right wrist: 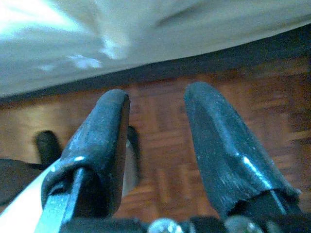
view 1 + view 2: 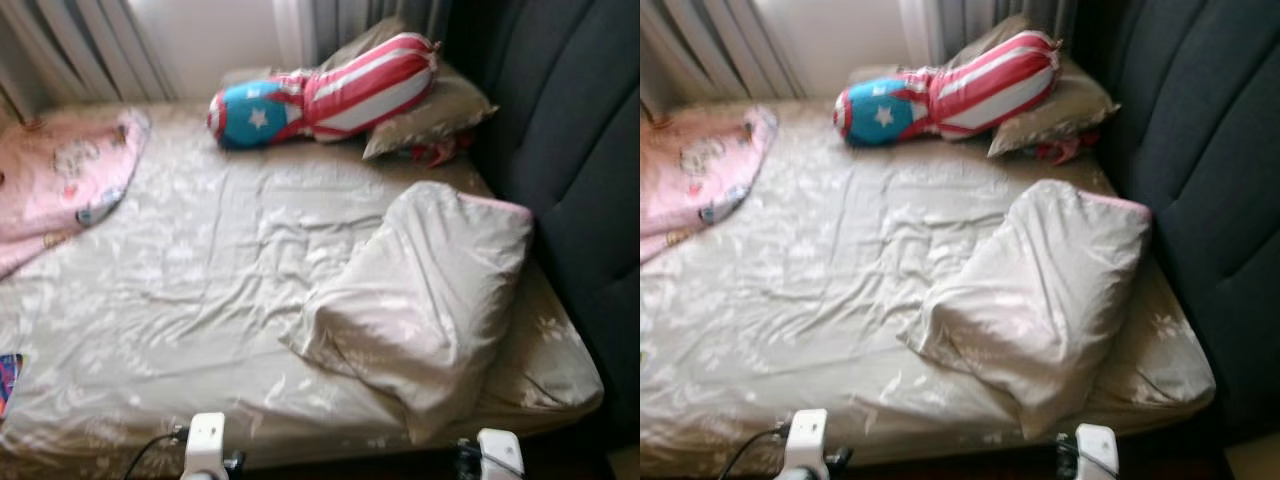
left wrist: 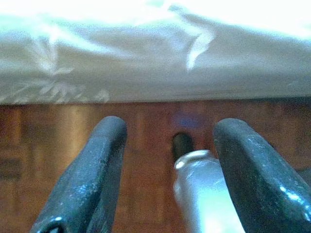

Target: Clean up the room

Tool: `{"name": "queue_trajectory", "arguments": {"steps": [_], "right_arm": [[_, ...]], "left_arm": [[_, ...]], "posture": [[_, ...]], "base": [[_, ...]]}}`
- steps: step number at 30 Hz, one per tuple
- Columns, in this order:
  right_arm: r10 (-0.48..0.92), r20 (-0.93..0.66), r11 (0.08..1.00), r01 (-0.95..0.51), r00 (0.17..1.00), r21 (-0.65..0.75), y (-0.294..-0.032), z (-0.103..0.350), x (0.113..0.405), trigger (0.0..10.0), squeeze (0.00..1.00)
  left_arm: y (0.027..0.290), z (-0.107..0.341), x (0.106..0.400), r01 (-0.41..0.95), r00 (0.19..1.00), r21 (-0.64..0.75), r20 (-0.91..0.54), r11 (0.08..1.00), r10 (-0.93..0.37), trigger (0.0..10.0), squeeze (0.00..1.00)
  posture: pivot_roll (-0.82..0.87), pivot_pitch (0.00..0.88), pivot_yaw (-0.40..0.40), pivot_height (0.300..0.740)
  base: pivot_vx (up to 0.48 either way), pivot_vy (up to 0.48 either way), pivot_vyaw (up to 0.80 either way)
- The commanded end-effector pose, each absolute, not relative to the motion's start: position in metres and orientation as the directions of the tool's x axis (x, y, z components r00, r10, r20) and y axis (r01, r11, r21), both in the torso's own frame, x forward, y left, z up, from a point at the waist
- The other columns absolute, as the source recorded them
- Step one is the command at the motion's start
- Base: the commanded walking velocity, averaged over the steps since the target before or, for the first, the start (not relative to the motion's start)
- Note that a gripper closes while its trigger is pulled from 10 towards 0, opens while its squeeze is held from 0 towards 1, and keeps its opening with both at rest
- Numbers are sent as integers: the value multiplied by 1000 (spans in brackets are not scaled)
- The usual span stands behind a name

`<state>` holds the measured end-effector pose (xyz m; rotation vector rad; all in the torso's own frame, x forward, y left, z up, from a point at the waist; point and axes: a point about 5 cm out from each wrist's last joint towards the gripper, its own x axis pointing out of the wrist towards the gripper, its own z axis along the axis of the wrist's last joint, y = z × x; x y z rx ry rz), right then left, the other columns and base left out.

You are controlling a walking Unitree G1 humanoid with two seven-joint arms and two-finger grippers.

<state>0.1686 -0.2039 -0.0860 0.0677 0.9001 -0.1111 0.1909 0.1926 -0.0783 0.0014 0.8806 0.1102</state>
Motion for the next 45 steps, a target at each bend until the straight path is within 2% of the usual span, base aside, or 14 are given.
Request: {"name": "queue_trajectory", "arguments": {"steps": [1, 10, 19, 20, 21, 23, 24, 28, 31, 35, 38, 45], "right_arm": [[-89, -803, 989, 145, 589, -4, -212, -89, 158, 10000, 0], [-87, -791, 990, 142, 606, 0, -212, -89, 158, 10000, 0], [-54, -708, 989, 133, 704, 58, -209, -83, 161, 10000, 0], [-33, -569, 993, 90, 821, 72, -197, -58, 208, 10000, 0], [-33, -569, 993, 90, 821, 72, -197, -58, 208, 10000, 0], [-19, -433, 995, 61, 901, 83, -188, -33, 242, 10000, 0], [-2, -350, 995, 35, 937, 90, -186, -21, 253, 10000, 0], [13, -315, 996, 16, 949, 87, -185, -16, 255, 10000, 0], [40, -245, 997, -22, 969, 79, -184, -8, 257, 10000, 0], [42, -215, 996, -24, 976, 82, -183, -6, 255, 10000, 0], [9, -151, 996, 5, 988, 87, -185, 1, 250, 10000, 0], [-40, -152, 995, 54, 988, 87, -188, -2, 240, 10000, 0]], "left_arm": [[189, -78, 192, -96, 633, 37, -769, 995, 90, 10000, 0], [188, -77, 193, -94, 649, 31, -756, 995, 85, 10000, 0], [193, -61, 214, -70, 760, -13, -649, 997, 45, 10000, 0], [194, -55, 220, -70, 803, -20, -594, 997, 44, 10000, 0], [194, -55, 220, -70, 803, -20, -594, 997, 44, 10000, 0], [197, -46, 227, -75, 854, -33, -518, 997, 48, 10000, 0], [199, -35, 233, -83, 900, -49, -433, 995, 54, 10000, 0], [201, -30, 235, -86, 919, -53, -390, 995, 59, 10000, 0], [205, -18, 237, -74, 956, -48, -288, 996, 57, 10000, 0], [207, -12, 235, -48, 968, -35, -247, 998, 38, 10000, 0], [215, 5, 234, -35, 987, -17, -158, 999, 32, 10000, 0], [203, 25, 244, 15, 997, -22, -73, 1000, -16, 10000, 0]], "posture": [[-190, 94, 25, 732], [-191, 97, 27, 732], [-186, 91, 26, 732], [-192, 86, 26, 732], [-192, 86, 26, 732], [-202, 79, 25, 732], [-203, 72, 24, 732], [-201, 65, 21, 732], [-206, 47, 20, 732], [-216, 45, 21, 732], [-221, 47, 20, 732], [-226, 37, 21, 732]], "base": [[0, 0, 0], [0, 0, 0], [0, 0, 0], [0, 0, 0], [0, 0, 0], [0, 0, 0], [0, 0, 0], [0, 0, 0], [0, 0, 0], [0, 0, 0], [0, 0, 0], [0, 0, 0]]}}
